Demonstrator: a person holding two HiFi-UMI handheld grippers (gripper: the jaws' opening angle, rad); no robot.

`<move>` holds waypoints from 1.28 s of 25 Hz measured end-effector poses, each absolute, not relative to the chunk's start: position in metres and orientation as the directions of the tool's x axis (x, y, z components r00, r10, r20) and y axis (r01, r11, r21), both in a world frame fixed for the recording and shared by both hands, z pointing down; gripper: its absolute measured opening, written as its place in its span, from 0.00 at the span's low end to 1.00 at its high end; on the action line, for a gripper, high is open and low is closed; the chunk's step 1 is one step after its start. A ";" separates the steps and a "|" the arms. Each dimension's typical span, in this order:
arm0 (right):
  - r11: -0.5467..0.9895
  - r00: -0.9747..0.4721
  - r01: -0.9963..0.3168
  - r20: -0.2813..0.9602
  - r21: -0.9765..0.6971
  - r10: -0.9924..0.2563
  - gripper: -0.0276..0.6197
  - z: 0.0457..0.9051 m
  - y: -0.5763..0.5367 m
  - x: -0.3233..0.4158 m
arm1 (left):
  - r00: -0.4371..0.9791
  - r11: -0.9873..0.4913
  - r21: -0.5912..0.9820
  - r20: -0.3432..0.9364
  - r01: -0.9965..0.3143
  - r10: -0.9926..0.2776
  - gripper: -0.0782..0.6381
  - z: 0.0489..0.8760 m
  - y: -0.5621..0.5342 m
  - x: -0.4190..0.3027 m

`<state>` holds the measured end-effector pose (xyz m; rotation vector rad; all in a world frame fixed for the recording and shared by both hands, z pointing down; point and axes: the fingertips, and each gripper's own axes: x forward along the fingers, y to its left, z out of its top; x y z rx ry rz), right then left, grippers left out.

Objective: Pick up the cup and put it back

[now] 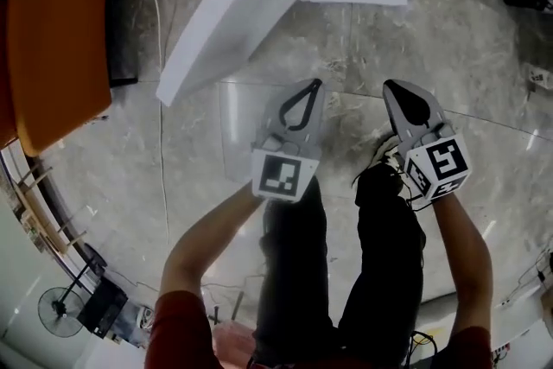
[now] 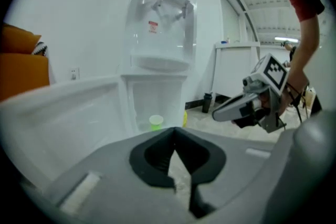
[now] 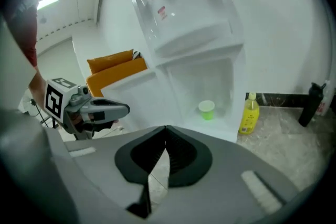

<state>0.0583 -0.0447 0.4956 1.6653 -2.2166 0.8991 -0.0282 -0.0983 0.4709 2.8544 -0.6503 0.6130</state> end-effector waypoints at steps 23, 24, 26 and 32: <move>-0.089 -0.008 -0.975 0.431 -0.204 -0.902 0.05 -0.057 -0.015 0.091 | 0.759 -0.803 0.028 0.346 -0.595 -0.551 0.11 -0.079 -0.078 -0.056; -0.089 -0.002 -0.977 0.422 -0.195 -0.907 0.05 -0.077 -0.013 0.093 | 0.762 -0.807 0.019 0.342 -0.591 -0.550 0.11 -0.097 -0.076 -0.054; -0.094 0.018 -0.981 0.405 -0.168 -0.914 0.05 -0.112 -0.010 0.097 | 0.768 -0.814 -0.008 0.327 -0.580 -0.550 0.11 -0.131 -0.073 -0.050; -0.126 0.090 -0.988 0.334 -0.087 -0.938 0.05 -0.207 -0.006 0.103 | 0.798 -0.843 -0.078 0.283 -0.533 -0.531 0.11 -0.213 -0.077 -0.043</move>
